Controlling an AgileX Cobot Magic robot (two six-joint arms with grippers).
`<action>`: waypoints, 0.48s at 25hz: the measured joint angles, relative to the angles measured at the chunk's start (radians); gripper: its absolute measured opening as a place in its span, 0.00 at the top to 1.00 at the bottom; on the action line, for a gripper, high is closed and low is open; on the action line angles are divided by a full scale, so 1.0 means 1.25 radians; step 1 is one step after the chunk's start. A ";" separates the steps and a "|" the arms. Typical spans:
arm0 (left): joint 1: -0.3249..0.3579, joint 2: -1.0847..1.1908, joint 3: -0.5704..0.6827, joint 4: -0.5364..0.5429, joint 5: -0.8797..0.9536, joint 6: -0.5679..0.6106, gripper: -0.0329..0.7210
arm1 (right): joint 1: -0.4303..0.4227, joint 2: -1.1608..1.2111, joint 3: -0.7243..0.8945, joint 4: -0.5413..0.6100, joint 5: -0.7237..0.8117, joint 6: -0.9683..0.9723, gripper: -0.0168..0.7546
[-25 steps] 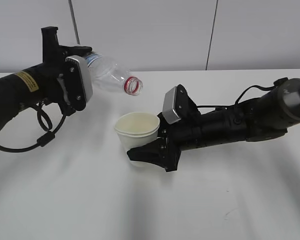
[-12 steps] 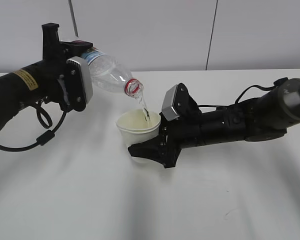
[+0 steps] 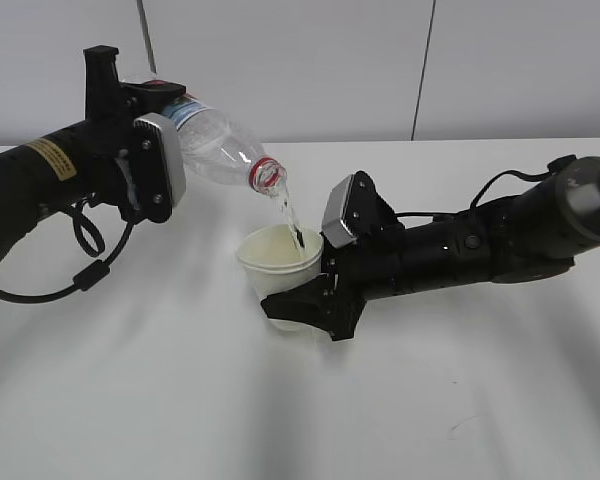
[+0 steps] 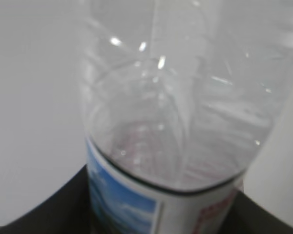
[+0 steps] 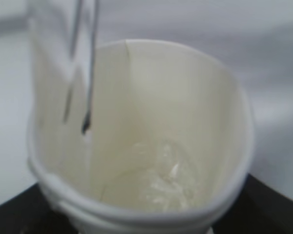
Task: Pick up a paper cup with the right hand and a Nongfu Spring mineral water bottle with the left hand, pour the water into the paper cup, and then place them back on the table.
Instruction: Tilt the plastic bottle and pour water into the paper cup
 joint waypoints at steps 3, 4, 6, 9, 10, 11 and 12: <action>0.000 0.000 0.000 0.000 0.000 0.000 0.46 | 0.000 0.000 0.000 -0.006 0.002 0.000 0.32; 0.000 0.000 0.000 0.000 0.000 0.000 0.46 | 0.000 -0.001 0.000 -0.006 0.002 0.000 0.32; 0.000 0.000 0.000 0.000 0.000 0.000 0.46 | 0.000 -0.004 0.000 -0.008 0.002 0.000 0.32; 0.000 0.000 0.000 -0.001 0.000 0.000 0.46 | 0.000 -0.012 0.000 -0.019 0.003 0.007 0.32; 0.000 0.000 0.000 -0.003 0.000 0.000 0.46 | 0.000 -0.014 0.000 -0.022 0.003 0.008 0.32; 0.000 0.000 0.000 -0.006 0.000 0.000 0.46 | 0.000 -0.018 0.000 -0.023 0.003 0.009 0.32; 0.000 0.000 0.000 -0.010 0.000 0.000 0.46 | 0.000 -0.020 0.000 -0.025 0.003 0.010 0.32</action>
